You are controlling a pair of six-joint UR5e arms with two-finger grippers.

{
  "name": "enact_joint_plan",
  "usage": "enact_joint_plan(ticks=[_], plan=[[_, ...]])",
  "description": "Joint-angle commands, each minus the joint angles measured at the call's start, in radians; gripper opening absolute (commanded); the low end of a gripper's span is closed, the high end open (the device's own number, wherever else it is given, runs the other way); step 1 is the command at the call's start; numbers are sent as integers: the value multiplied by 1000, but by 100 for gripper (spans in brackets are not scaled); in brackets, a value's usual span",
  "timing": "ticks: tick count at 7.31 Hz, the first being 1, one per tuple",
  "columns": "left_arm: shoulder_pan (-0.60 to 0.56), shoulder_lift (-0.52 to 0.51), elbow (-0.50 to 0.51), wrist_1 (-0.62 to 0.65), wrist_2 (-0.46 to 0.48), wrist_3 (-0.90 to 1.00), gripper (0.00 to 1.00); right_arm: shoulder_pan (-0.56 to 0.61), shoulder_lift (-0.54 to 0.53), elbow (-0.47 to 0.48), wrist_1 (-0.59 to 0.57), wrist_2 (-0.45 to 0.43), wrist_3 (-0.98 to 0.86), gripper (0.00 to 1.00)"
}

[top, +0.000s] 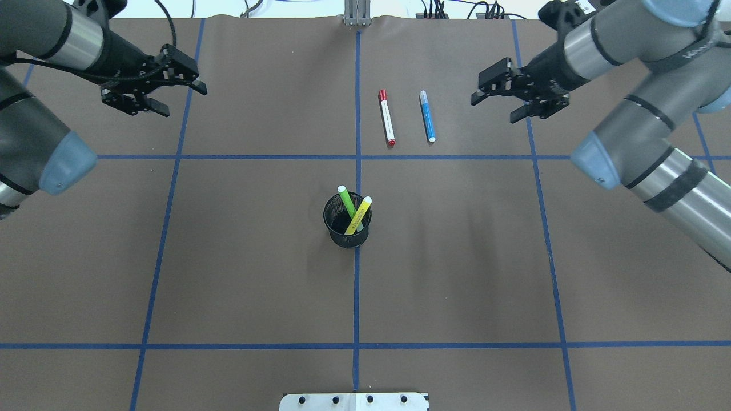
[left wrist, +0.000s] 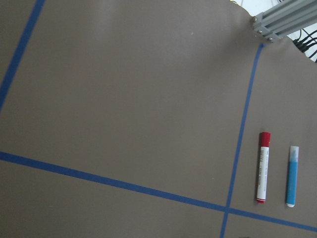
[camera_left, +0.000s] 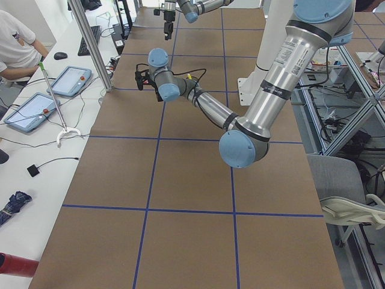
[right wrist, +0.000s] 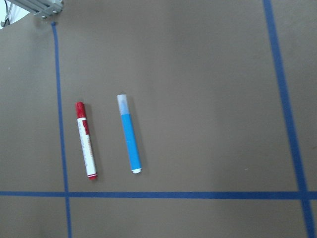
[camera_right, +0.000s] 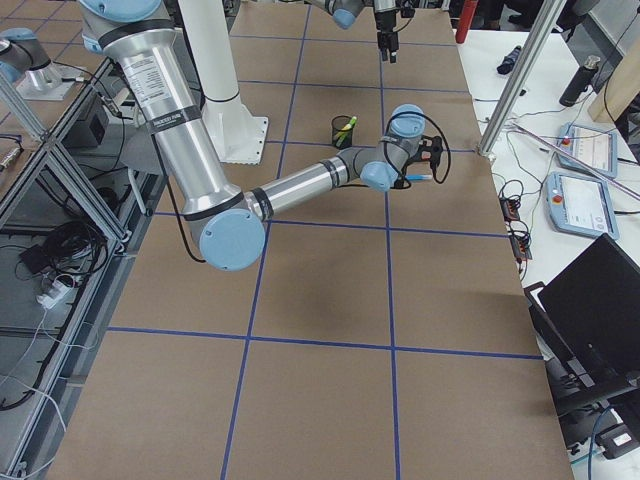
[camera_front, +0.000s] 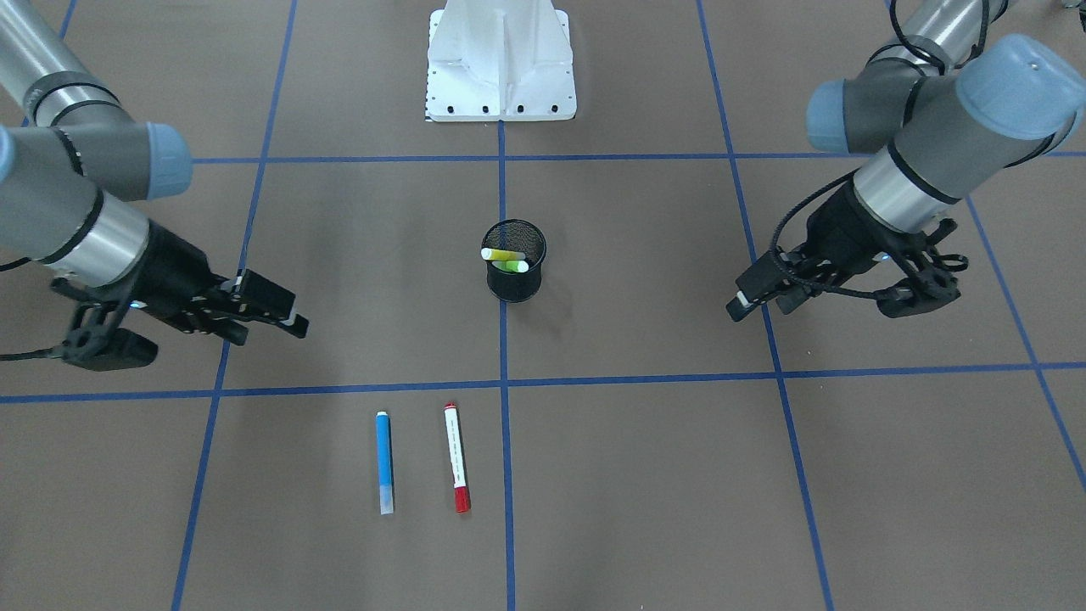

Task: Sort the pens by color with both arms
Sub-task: 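Move the right gripper down over the pen cup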

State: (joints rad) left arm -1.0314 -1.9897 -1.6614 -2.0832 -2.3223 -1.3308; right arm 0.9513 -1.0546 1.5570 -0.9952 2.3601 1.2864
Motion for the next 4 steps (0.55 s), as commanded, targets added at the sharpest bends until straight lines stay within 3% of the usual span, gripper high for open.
enact_joint_plan(ticks=[1, 2, 3, 4], plan=[[-21, 38, 5, -1, -20, 64, 89, -138, 194, 24, -329, -72, 10, 100], [-22, 40, 11, -1, -20, 71, 89, -205, 255, 20, -430, -123, -40, 99], [-21, 55, 12, -3, -17, 77, 89, -271, 283, -4, -451, -168, -106, 98], [-21, 55, 12, -5, -17, 76, 89, -295, 356, -88, -486, -174, -143, 95]])
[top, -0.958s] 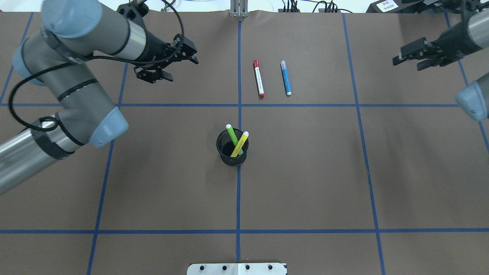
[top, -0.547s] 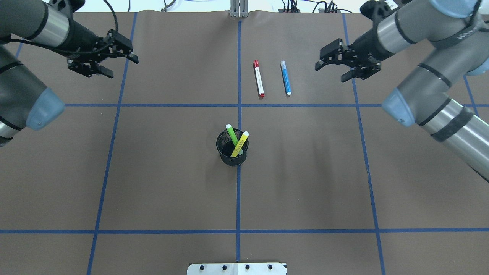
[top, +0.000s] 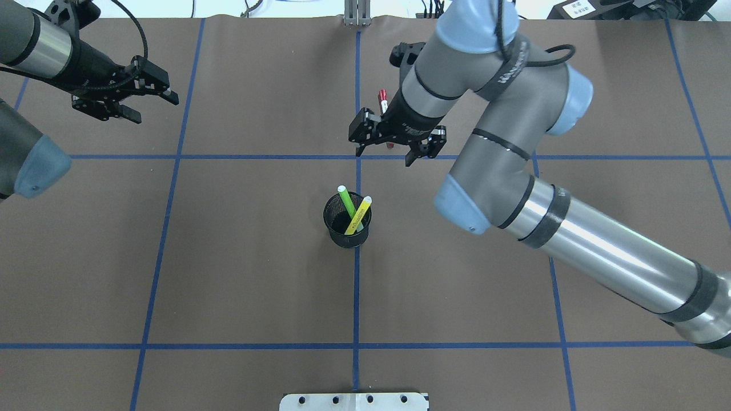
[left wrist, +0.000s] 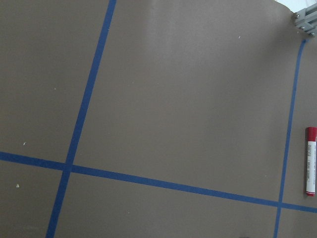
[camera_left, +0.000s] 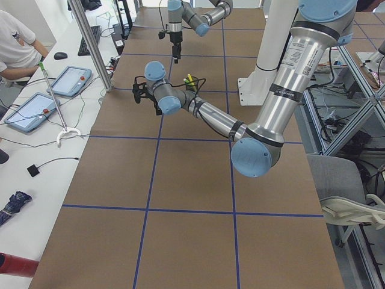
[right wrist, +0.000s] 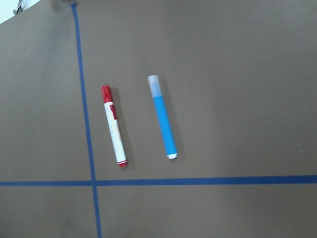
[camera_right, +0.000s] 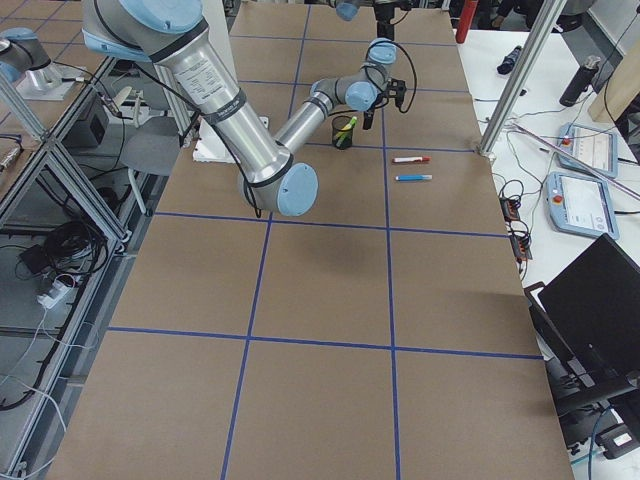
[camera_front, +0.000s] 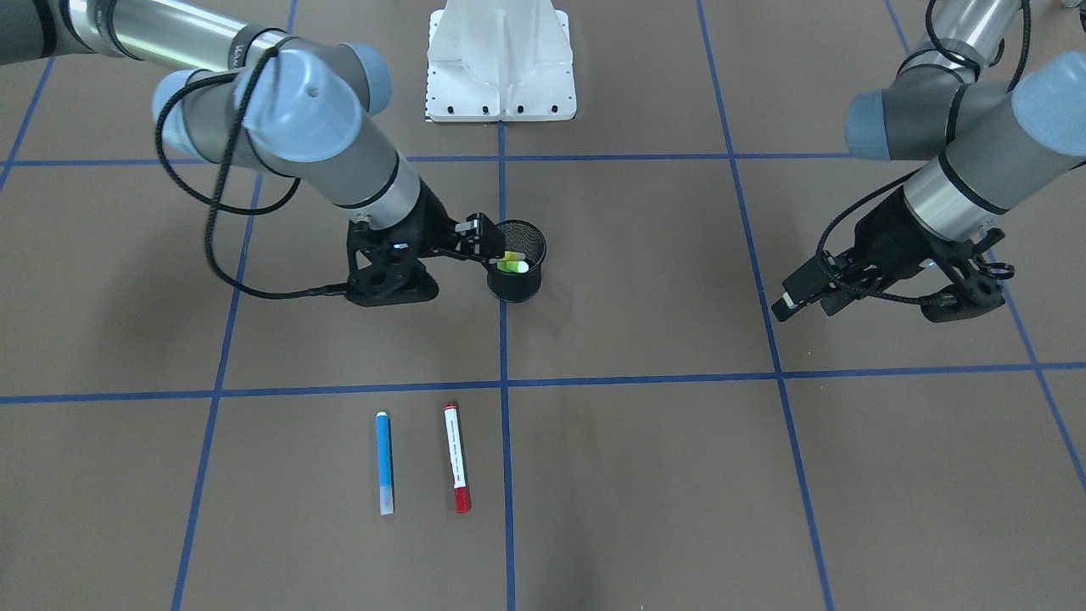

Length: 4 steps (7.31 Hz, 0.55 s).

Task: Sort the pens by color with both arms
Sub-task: 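Move the right gripper down over the pen cup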

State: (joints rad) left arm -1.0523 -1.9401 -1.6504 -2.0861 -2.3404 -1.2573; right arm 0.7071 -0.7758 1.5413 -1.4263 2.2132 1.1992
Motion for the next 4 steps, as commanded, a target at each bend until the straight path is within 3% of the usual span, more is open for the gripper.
enact_joint_plan(ticks=[1, 4], plan=[[0, 7, 1, -2, 1, 2, 89, -64, 125, -142, -75, -27, -88, 92], [0, 7, -3, -2, 1, 2, 89, -81, 251, -234, -270, -32, -269, 89]])
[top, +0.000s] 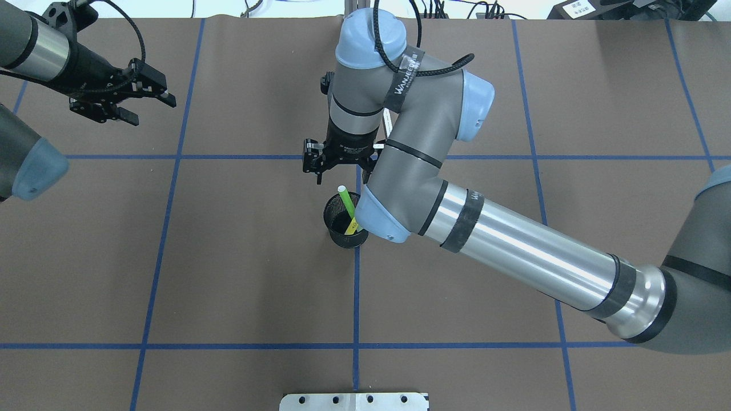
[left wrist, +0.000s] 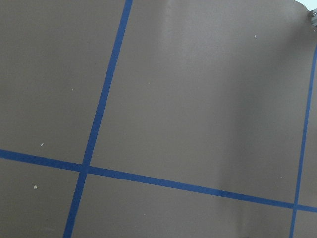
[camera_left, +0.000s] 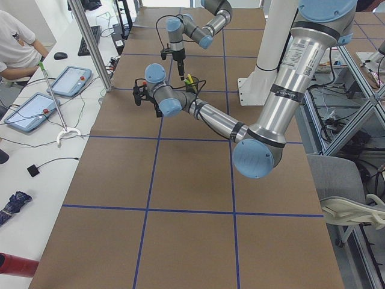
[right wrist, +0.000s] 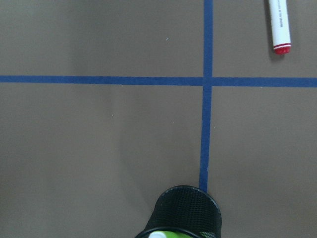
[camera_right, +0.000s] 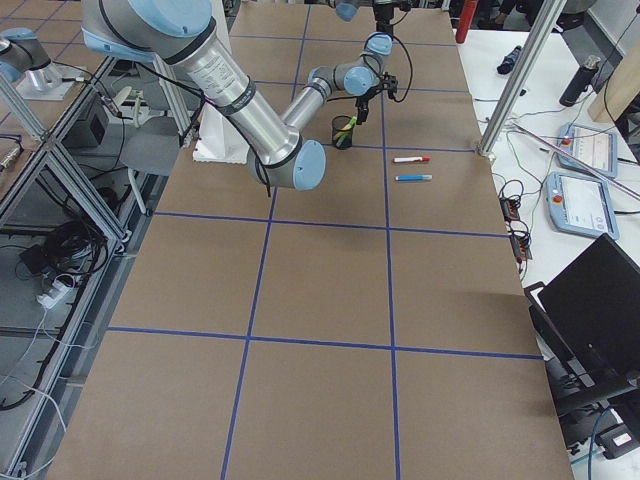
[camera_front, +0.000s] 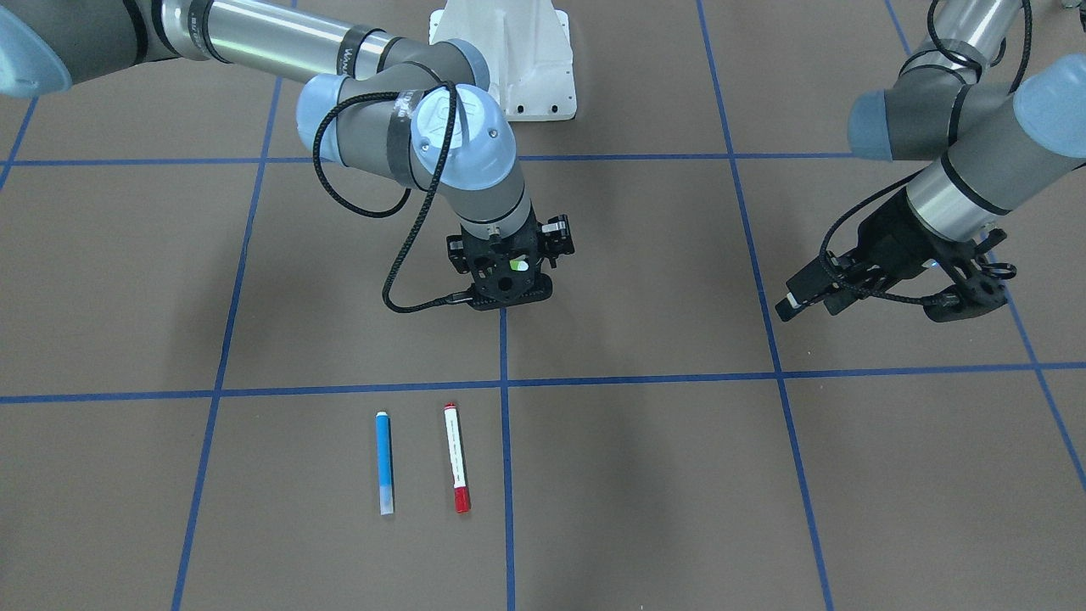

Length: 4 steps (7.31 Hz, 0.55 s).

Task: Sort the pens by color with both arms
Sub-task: 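Move the right gripper down over the pen cup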

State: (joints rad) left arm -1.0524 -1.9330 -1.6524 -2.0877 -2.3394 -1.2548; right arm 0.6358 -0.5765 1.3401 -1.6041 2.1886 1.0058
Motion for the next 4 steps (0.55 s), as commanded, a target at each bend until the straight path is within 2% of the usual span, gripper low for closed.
enact_joint_plan(ticks=[1, 3, 4], plan=[[2, 0, -1, 0, 0, 0, 89, -21, 47, -36, -100, -15, -84, 85], [2, 0, 0, -2, 0, 0, 89, -42, 73, -73, -126, -66, -96, 80], [0, 2, -4, -2, -1, -1, 89, -44, 110, -73, -239, -91, -171, 79]])
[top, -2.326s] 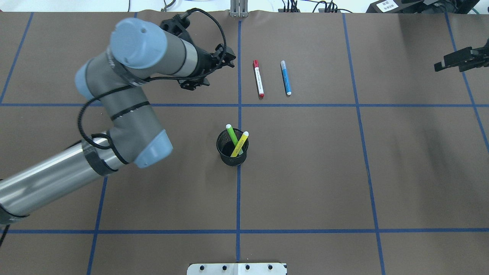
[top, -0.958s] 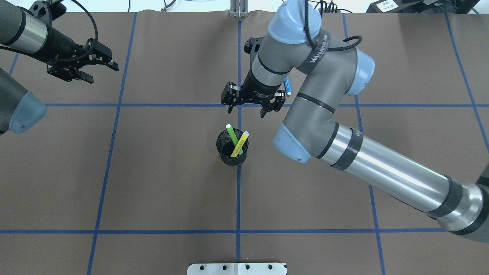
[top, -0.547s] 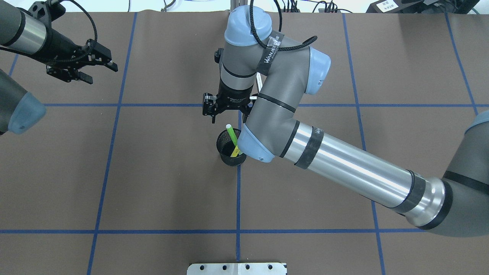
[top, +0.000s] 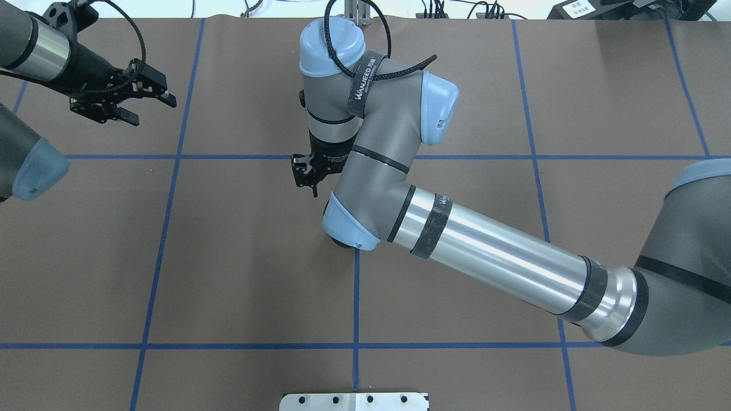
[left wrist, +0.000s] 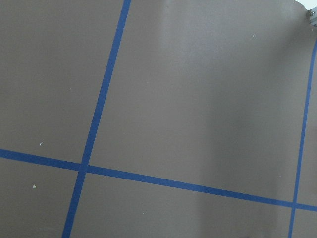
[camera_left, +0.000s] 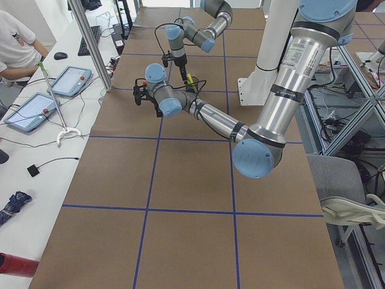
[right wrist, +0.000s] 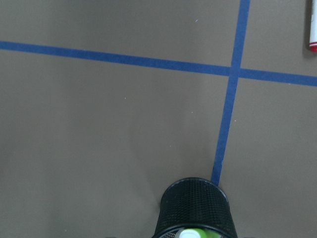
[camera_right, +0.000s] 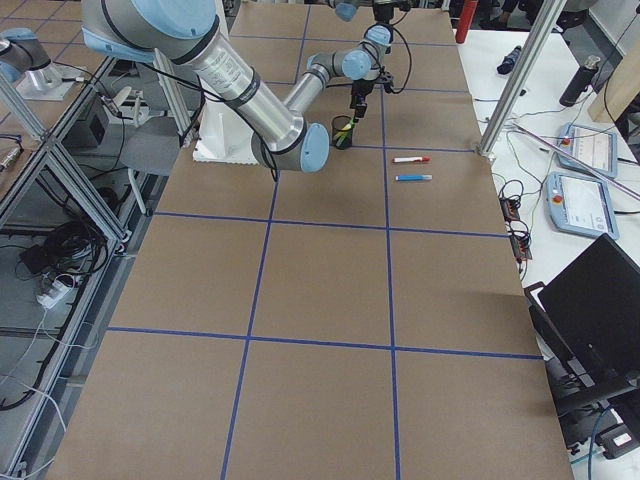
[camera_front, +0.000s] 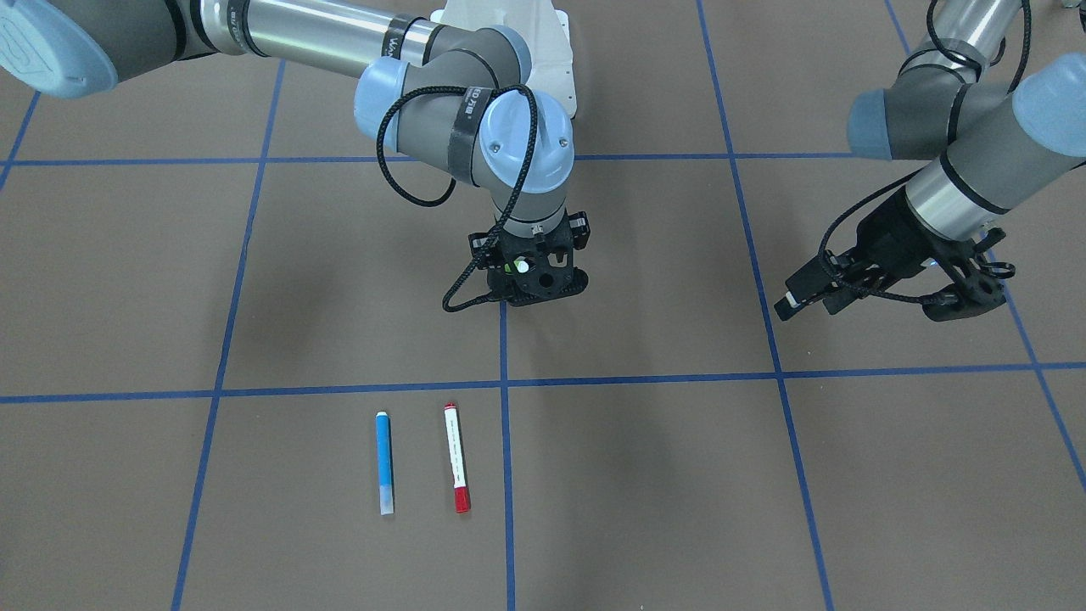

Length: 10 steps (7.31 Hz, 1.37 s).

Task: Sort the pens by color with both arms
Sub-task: 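Grasp the green highlighter in the cup with the right gripper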

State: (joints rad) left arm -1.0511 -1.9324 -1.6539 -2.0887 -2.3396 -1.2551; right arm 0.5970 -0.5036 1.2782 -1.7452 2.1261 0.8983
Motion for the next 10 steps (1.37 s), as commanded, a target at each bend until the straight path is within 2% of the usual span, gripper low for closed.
enact_joint_plan(ticks=[1, 5, 9, 10], plan=[[0, 1, -4, -1, -1, -3, 89, -17, 51, -11, -143, -64, -96, 79], [0, 1, -4, -1, -1, -3, 89, -37, 59, -28, -145, -118, -126, 74], [0, 4, -6, -2, 0, -6, 89, -36, 76, -82, -145, -114, -139, 70], [0, 6, -7, -2, 0, -6, 89, -36, 82, -83, -143, -115, -139, 62]])
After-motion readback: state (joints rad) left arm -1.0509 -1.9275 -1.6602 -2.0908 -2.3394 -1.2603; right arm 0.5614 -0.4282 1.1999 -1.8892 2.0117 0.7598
